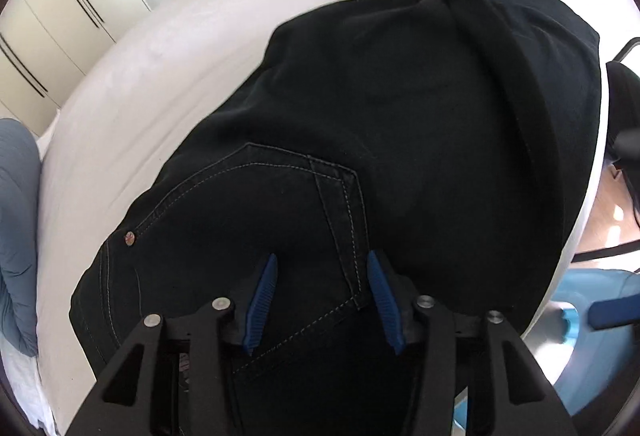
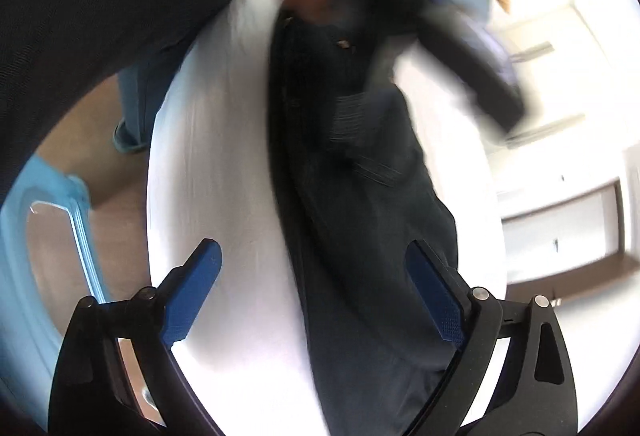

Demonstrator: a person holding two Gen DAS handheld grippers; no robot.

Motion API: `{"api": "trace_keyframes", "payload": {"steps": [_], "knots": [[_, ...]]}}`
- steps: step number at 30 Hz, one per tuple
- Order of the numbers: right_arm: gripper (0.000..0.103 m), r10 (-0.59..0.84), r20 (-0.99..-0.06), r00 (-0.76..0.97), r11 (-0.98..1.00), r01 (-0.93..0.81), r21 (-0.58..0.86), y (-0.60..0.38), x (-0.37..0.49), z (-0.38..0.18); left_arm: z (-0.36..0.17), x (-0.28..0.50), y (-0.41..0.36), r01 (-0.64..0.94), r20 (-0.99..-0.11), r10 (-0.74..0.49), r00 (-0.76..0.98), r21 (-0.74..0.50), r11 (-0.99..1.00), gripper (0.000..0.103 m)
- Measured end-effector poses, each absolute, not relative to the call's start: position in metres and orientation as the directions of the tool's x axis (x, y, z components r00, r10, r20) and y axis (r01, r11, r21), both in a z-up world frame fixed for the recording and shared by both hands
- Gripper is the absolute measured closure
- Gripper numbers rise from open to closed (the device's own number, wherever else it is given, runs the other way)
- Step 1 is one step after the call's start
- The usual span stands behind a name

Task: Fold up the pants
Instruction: 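Lay the jeans down folded on the bed and open both tools, then grasp the leg cuffs of the jeans with the right tool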

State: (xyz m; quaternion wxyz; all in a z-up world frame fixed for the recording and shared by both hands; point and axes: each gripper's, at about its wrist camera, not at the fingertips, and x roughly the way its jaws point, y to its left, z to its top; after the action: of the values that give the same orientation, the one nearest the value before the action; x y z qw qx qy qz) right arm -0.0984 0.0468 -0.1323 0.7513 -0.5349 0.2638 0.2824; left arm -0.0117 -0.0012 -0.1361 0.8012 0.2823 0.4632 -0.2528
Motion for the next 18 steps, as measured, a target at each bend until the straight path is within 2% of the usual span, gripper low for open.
{"api": "trace_keyframes", "payload": {"steps": [2, 4, 5, 7, 11, 13, 18], "knots": [[0.009, 0.139, -0.718, 0.682, 0.404, -0.701, -0.588, 0.025, -0.092, -0.117, -0.131, -0.010, 0.005, 0.650, -0.897, -0.159, 0.412, 0.167, 0.741, 0.052], [0.010, 0.132, -0.767, 0.628, 0.633, -0.649, -0.423, -0.014, -0.063, -0.095, -0.124, -0.012, 0.004, 0.644, -0.895, -0.152, 0.419, 0.175, 0.745, 0.053], [0.010, 0.136, -0.800, 0.584, 0.756, -0.583, -0.298, -0.043, -0.037, -0.083, -0.118, -0.012, 0.000, 0.640, -0.888, -0.158, 0.432, 0.178, 0.747, 0.053], [0.010, 0.149, -0.827, 0.542, 0.883, -0.449, -0.135, -0.089, 0.003, -0.070, -0.103, -0.012, -0.009, 0.637, -0.872, -0.218, 0.438, 0.130, 0.760, 0.053], [0.013, 0.173, -0.829, 0.532, 0.982, -0.153, 0.107, -0.181, 0.092, -0.039, -0.116, 0.001, -0.033, 0.637, -0.893, -0.227, 0.389, 0.083, 0.766, 0.053], [0.017, 0.154, -0.847, 0.508, 0.987, -0.035, 0.158, -0.214, 0.140, -0.032, -0.138, 0.003, -0.044, 0.642, -0.917, -0.201, 0.344, 0.073, 0.764, 0.052], [0.017, 0.068, -0.935, 0.348, 0.986, 0.121, 0.117, -0.242, 0.235, -0.054, -0.142, 0.002, -0.042, 0.610, -0.915, -0.211, 0.345, 0.047, 0.791, 0.051]]}}
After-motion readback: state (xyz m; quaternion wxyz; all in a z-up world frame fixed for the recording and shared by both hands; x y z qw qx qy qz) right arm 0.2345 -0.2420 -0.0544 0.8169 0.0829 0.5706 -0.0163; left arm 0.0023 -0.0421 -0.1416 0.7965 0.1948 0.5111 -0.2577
